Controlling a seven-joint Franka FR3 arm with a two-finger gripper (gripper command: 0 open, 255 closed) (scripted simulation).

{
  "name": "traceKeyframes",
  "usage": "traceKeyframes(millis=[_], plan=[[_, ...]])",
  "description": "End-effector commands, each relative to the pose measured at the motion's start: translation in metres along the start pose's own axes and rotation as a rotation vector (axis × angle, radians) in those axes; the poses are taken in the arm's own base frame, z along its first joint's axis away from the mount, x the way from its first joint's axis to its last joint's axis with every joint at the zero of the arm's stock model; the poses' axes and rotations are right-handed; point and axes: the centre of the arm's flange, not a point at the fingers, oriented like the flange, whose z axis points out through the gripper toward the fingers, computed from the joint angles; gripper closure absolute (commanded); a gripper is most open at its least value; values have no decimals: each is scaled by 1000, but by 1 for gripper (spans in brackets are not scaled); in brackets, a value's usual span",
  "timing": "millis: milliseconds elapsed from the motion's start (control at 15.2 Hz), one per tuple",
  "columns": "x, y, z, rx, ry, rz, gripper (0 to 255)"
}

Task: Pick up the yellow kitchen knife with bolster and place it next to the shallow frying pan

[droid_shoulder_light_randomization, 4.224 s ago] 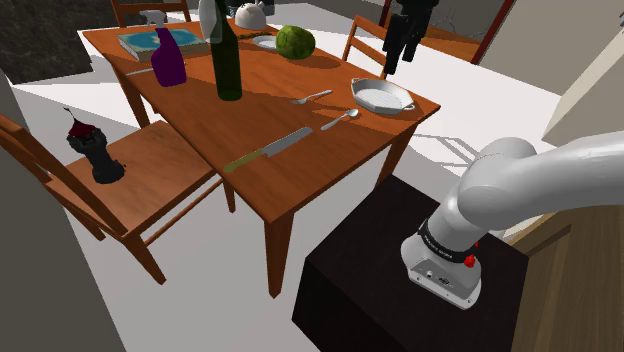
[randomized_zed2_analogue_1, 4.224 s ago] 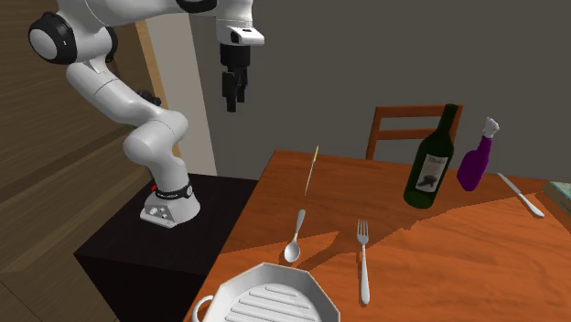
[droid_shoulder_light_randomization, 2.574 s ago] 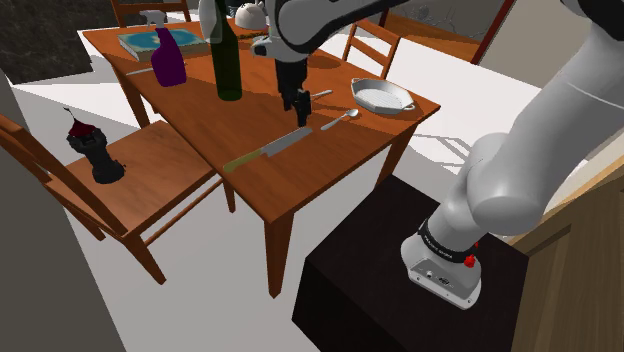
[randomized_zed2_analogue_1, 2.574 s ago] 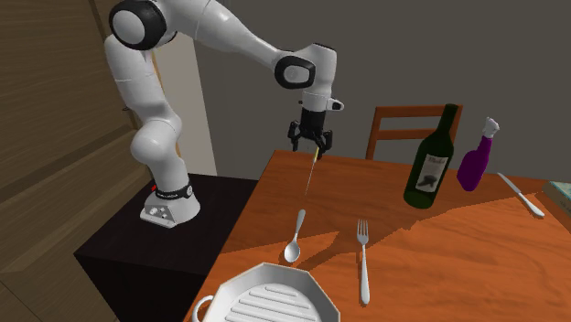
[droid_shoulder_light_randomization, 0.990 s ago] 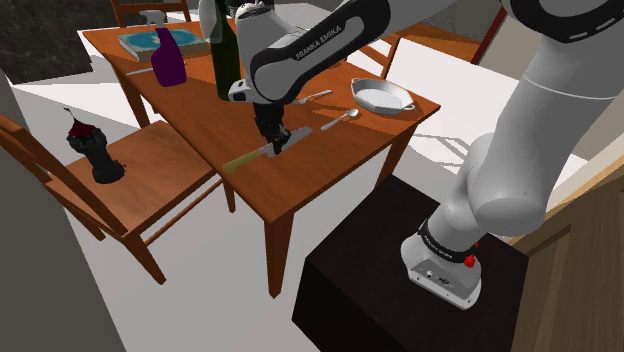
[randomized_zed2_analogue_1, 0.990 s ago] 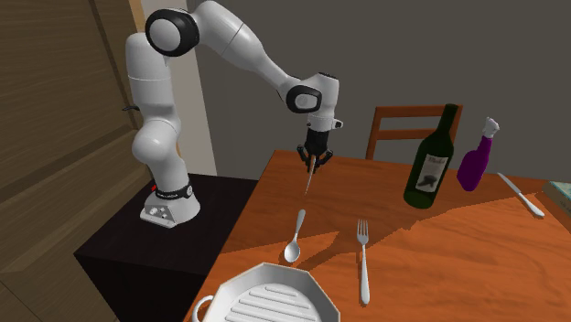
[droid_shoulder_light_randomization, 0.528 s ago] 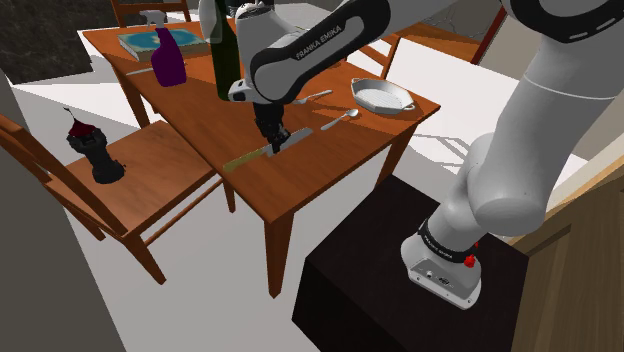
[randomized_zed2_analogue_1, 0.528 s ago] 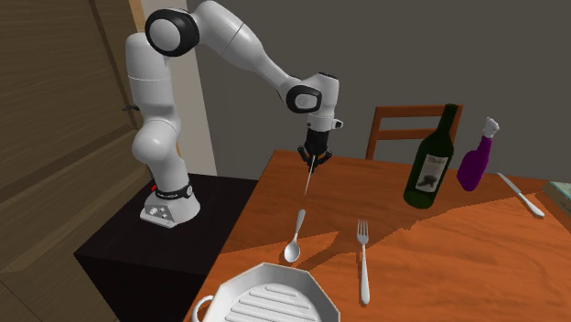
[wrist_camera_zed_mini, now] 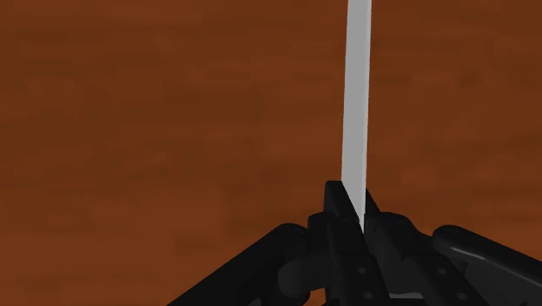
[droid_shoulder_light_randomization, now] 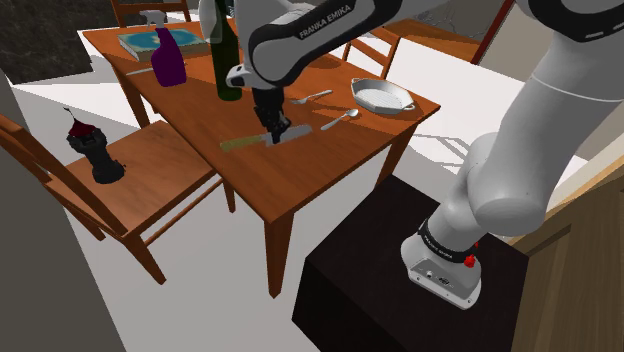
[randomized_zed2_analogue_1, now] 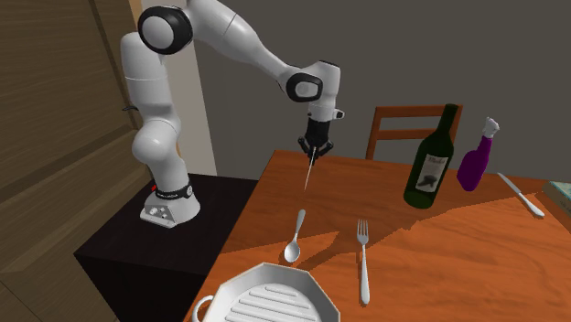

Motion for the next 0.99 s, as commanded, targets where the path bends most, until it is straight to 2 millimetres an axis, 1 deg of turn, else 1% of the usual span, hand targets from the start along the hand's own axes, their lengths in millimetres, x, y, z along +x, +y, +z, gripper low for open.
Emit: traceKeyframes(millis=[0,858,924], plan=[[-2,-1,-11,0,0,0,255],[-10,-7,-79,0,0,0,255],[-10,-7,-81,0,0,0,255]])
